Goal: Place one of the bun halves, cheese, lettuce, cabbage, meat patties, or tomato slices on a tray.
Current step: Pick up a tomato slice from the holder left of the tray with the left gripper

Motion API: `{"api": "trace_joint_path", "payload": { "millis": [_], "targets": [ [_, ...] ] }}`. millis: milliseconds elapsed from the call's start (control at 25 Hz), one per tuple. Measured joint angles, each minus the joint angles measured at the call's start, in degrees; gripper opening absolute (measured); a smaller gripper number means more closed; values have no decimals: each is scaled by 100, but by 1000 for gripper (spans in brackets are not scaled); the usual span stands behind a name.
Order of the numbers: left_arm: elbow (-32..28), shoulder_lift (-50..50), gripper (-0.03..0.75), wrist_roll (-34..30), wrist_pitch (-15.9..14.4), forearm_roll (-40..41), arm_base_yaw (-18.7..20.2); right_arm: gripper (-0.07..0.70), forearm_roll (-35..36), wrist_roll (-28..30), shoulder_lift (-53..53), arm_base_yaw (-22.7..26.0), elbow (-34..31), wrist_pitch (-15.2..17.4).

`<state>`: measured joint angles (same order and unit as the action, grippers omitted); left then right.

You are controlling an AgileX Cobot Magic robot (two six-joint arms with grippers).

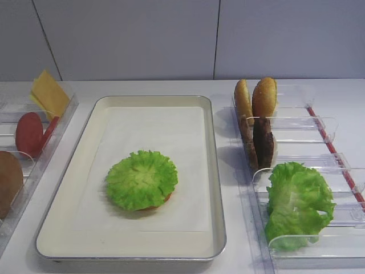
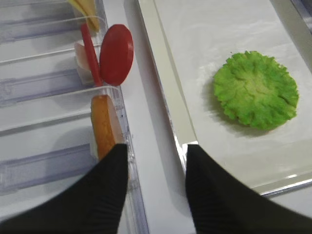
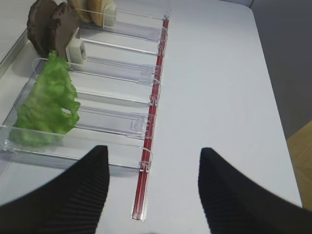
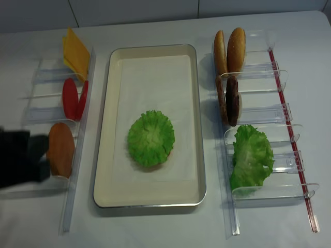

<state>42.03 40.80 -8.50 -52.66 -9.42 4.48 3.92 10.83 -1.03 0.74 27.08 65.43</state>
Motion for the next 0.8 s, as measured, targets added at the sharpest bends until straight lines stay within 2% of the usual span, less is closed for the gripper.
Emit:
{"api": "trace_joint_path", "payload": {
  "millis": [280, 360, 520, 640, 800],
  "targets": [
    [1173, 2371, 301, -116, 150, 23, 0, 405, 0, 0, 0, 0, 0, 0],
    [1444, 2972, 333, -102, 161, 157, 69, 405, 0, 0, 0, 0, 0, 0],
    [1960, 3930, 405, 195, 149, 621, 352, 405, 0, 0, 0, 0, 0, 0],
    [2334, 4503, 417, 438, 129, 942, 582, 405, 0, 0, 0, 0, 0, 0],
    [2776, 5150, 417, 796, 86, 1304, 698, 405, 0, -12, 0, 0, 0, 0]
  ]
}}
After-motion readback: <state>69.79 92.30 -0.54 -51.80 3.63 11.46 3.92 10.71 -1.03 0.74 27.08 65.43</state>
